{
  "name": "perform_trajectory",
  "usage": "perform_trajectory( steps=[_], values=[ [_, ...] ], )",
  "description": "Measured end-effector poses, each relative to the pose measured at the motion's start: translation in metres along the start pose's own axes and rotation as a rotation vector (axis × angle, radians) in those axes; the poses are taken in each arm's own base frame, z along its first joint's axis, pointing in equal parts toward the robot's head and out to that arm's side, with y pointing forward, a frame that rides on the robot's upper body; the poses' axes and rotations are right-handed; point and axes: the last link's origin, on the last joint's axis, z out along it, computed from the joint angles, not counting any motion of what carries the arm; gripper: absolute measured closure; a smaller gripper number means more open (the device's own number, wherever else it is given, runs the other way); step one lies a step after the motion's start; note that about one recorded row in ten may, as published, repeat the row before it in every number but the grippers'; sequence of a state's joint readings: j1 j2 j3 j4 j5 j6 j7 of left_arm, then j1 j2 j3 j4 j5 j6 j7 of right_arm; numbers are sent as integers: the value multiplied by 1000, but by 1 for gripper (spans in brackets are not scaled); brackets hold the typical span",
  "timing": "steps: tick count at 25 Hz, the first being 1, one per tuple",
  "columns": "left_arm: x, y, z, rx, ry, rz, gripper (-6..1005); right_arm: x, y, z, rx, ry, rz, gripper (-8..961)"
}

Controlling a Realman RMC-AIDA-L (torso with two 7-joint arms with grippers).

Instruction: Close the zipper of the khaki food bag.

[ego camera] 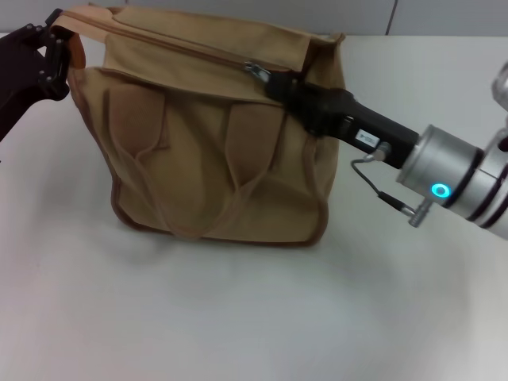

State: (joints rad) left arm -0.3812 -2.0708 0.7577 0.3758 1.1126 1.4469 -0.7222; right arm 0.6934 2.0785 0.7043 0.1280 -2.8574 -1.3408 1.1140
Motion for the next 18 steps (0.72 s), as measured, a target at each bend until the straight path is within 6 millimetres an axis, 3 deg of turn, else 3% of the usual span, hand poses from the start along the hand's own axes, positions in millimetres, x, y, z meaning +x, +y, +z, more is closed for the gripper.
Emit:
perform_trajectory(
  steps=[10, 15, 18],
  values=[
    [-1, -1, 2, 9, -8, -5, 877, 1, -20, -43, 139, -77, 19, 921],
    [-3, 3, 1, -3, -9, 9, 861, -7, -7, -71, 104, -235, -109, 918],
    [-5, 7, 0, -20, -13, 25, 851, -7, -4, -75, 103, -257, -156, 916]
  ],
)
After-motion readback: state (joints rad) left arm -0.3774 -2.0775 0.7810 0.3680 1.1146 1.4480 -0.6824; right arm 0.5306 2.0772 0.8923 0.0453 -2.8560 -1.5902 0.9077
